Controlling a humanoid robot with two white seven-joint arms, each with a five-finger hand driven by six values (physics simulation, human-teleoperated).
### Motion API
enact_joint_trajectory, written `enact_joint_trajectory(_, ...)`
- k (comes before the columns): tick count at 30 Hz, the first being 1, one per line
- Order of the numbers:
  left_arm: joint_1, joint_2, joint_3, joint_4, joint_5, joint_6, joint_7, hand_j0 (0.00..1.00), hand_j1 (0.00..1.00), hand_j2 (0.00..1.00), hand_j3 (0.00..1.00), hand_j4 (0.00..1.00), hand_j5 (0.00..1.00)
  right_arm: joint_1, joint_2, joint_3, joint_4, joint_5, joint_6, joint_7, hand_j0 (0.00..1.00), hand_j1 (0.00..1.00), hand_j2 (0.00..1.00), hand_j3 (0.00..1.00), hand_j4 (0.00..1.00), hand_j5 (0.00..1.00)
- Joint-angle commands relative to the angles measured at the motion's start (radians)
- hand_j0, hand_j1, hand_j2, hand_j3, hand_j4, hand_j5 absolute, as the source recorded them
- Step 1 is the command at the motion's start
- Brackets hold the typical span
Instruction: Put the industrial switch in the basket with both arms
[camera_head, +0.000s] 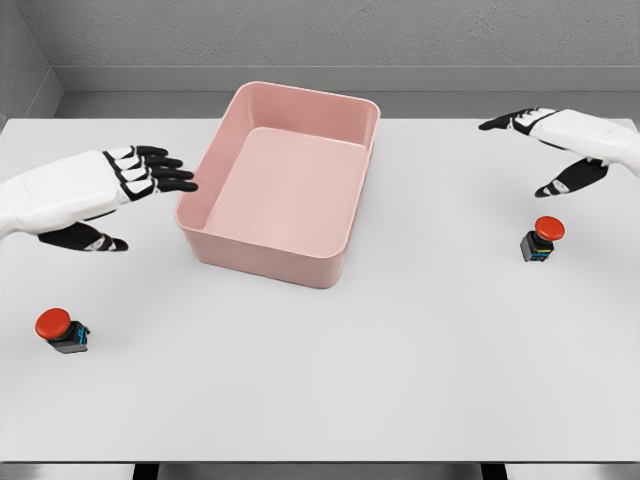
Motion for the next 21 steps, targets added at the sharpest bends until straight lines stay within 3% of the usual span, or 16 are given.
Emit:
enact_joint_trajectory(1,0.0,0.011,-0.019,0.0,0.008,0.001,0.026,1.0,1.0,1.0,1.0,1.0,1.0,-0.002,-0.023,0.001,-0.015,-0.007,0.002,-0.001,1.0,1.0,1.0,1.0,1.0,1.0)
enact_joint_trajectory(5,0.002,0.038,-0.046,0.0,0.006,0.001,0.026,1.0,1.0,1.0,1.0,1.0,1.0,-0.005,-0.048,0.001,-0.032,-0.007,0.002,-0.001,1.0,1.0,1.0,1.0,1.0,1.0)
enact_joint_trajectory(9,0.028,0.105,-0.045,0.0,0.002,0.001,0.025,1.0,1.0,1.0,1.0,1.0,1.0,0.0,-0.077,0.037,-0.025,-0.008,0.002,-0.1,1.0,1.0,1.0,1.0,1.0,1.0)
enact_joint_trajectory(14,0.046,0.222,-0.029,0.0,0.0,0.001,0.025,1.0,1.0,1.0,1.0,1.0,1.0,0.002,-0.107,0.05,-0.024,0.001,0.002,-0.07,1.0,1.0,1.0,1.0,1.0,1.0)
enact_joint_trajectory(21,0.11,0.269,-0.032,0.0,-0.003,0.001,0.025,1.0,1.0,1.0,1.0,1.0,1.0,0.008,-0.123,0.049,-0.025,0.064,0.002,-0.025,1.0,1.0,1.0,1.0,1.0,1.0)
